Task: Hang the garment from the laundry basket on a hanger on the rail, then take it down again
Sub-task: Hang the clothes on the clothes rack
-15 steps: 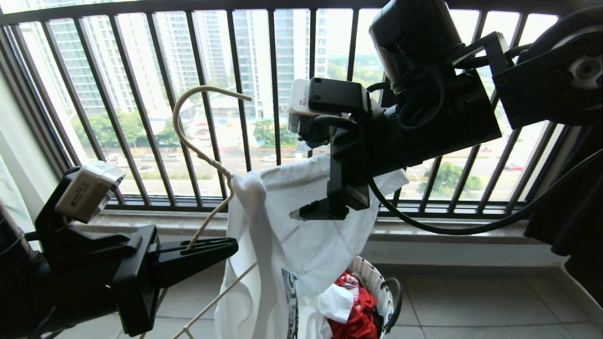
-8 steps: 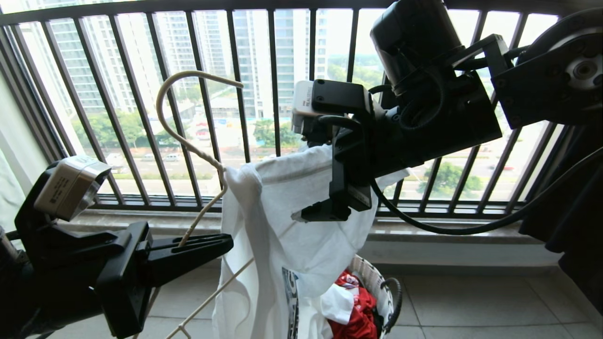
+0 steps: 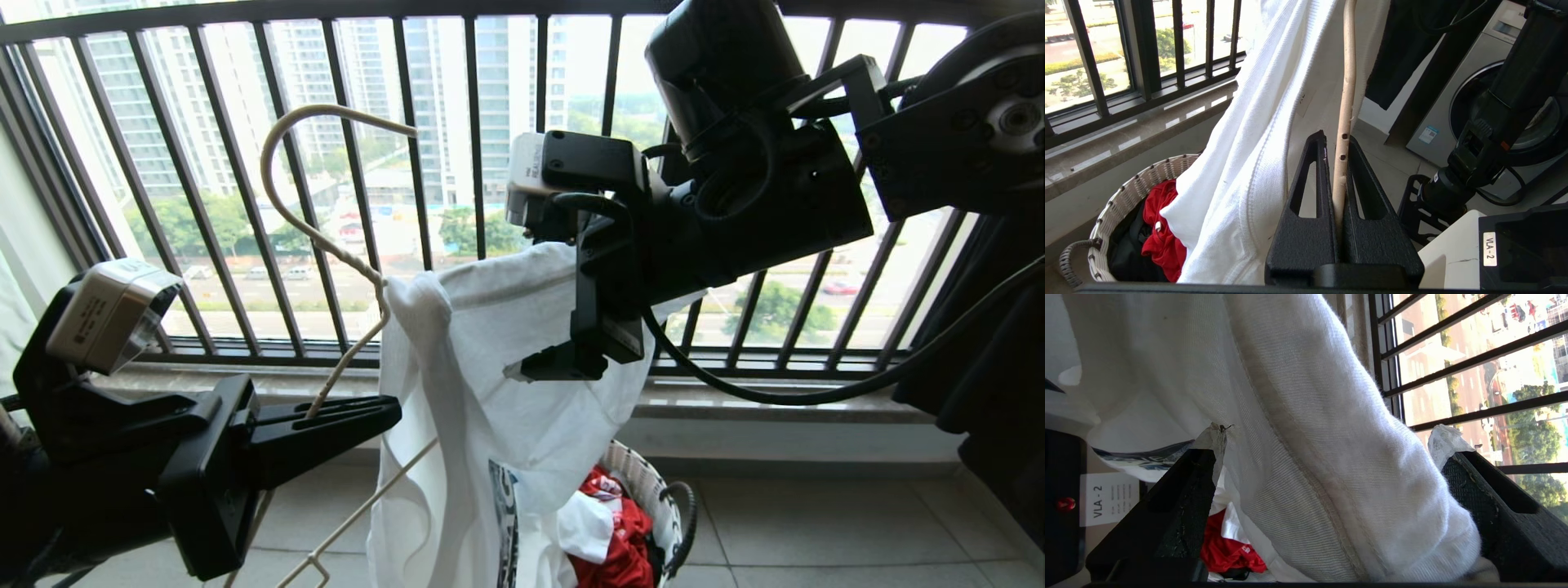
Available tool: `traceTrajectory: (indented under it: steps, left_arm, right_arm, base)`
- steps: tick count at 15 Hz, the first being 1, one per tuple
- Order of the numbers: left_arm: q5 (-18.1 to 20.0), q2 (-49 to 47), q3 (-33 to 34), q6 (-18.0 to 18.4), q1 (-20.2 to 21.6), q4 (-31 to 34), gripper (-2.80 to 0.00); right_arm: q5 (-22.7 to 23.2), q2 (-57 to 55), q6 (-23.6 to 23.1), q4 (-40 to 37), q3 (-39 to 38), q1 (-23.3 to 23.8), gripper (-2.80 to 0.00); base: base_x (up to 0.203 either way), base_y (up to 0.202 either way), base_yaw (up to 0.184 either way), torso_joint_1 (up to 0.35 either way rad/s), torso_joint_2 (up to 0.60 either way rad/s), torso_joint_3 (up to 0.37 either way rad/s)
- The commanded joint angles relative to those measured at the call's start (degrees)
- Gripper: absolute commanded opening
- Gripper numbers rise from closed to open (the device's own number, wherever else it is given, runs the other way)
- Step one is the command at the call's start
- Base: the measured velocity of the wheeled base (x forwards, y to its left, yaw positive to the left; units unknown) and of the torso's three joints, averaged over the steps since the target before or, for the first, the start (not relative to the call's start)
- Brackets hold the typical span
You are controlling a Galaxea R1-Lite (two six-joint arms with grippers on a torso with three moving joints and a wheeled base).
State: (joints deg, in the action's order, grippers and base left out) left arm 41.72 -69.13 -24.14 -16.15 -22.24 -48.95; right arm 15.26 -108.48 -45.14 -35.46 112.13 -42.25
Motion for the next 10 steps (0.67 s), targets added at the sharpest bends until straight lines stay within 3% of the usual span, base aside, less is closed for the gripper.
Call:
traceTrajectory:
  steps: [1,9,10]
  left_arm:
    - [0.2,-0.3,0.0,0.0,0.3,-0.3,-2.80]
    - [0.2,-1.0,0.0,0.1,0.3,-0.3,-2.80]
    - [0.2,-1.1,0.0,0.1,0.3,-0.4,-2.80]
  right_arm:
    - [0.3,0.0,-0.1,-0.1,0.0,0.0,0.00]
    - [0.4,0.6,0.2,1.1,0.0,-0.1,0.00]
    - [0.4,0.6,0.2,1.1,0.0,-0.1,-2.80]
  base:
    - [0.000,0.000,0.000,0.000,0.00,0.000]
    - [0.000,0.000,0.000,0.000,0.00,0.000]
    - [0.000,0.000,0.000,0.000,0.00,0.000]
